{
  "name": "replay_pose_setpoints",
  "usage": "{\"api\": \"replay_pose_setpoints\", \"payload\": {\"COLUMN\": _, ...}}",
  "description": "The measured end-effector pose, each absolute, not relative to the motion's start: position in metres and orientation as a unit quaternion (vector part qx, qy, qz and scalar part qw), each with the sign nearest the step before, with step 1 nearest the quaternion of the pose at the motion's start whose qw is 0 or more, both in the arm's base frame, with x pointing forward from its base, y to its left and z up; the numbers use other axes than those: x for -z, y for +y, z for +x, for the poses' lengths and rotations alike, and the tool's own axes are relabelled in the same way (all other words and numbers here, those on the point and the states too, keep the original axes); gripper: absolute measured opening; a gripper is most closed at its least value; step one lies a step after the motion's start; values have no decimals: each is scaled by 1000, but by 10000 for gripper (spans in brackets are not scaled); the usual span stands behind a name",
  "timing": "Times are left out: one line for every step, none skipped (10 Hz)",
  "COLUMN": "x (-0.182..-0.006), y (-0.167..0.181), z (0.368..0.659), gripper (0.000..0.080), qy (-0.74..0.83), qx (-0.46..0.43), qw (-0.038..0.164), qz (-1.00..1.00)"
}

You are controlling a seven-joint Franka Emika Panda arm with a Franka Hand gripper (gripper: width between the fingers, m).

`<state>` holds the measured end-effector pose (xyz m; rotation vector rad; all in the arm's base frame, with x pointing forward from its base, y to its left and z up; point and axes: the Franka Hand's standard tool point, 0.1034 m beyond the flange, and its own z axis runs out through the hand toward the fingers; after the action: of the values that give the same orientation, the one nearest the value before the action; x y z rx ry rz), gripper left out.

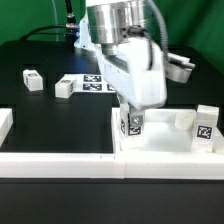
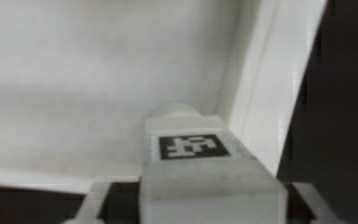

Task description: Assemble square table

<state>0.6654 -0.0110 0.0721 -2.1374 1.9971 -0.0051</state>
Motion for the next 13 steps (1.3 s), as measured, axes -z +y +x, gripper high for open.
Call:
{"api": "replay_pose_setpoints", "payload": {"x": -72, "y": -7, "z": 665, "gripper": 297, "qy": 702, "qx": -3, "qw": 108, "qz": -704}}
{"api": "replay_pose_setpoints", "payload": {"x": -71, "y": -3, "z": 664, "gripper": 297, "qy": 719, "qx": -6, "qw": 107, "qz": -687}}
{"api": "replay_pose_setpoints", "payload": {"x": -71, "y": -4, "z": 664, "gripper": 297, "qy": 724, "qx": -7, "qw": 107, "qz": -682}}
{"api": "replay_pose_setpoints", "payload": {"x": -71, "y": -3, "z": 664, "gripper": 404, "qy": 687, "qx": 1, "qw": 100, "qz": -720}}
{"api": "replay_pose_setpoints", "payload": {"x": -72, "y": 0, "z": 665, "gripper": 539, "qy": 616, "qx": 15, "qw": 89, "qz": -782}}
{"api": "replay_pose_setpoints", "payload": {"x": -74, "y": 1, "z": 668, "gripper": 539, "qy": 552, "qx": 26, "qw": 92, "qz": -828}}
{"api": "replay_pose_setpoints", "payload": {"x": -71, "y": 1, "z": 666, "gripper": 627, "qy": 484, "qx": 34, "qw": 89, "qz": -870}}
{"api": "replay_pose_setpoints", "payload": {"x": -70, "y": 2, "z": 664, "gripper": 643, "qy": 458, "qx": 34, "qw": 87, "qz": -884}}
{"api": "replay_pose_setpoints", "payload": {"x": -70, "y": 2, "z": 665, "gripper": 643, "qy": 435, "qx": 37, "qw": 86, "qz": -895}}
{"api": "replay_pose_setpoints", "payload": {"x": -70, "y": 1, "z": 665, "gripper": 648, "qy": 404, "qx": 39, "qw": 84, "qz": -910}}
{"api": "replay_pose_setpoints", "payload": {"x": -70, "y": 1, "z": 665, "gripper": 649, "qy": 376, "qx": 42, "qw": 83, "qz": -922}}
{"api": "replay_pose_setpoints", "payload": {"x": -69, "y": -1, "z": 664, "gripper": 649, "qy": 273, "qx": 53, "qw": 66, "qz": -958}}
{"api": "replay_pose_setpoints", "payload": {"x": -70, "y": -2, "z": 665, "gripper": 649, "qy": 192, "qx": 59, "qw": 51, "qz": -978}}
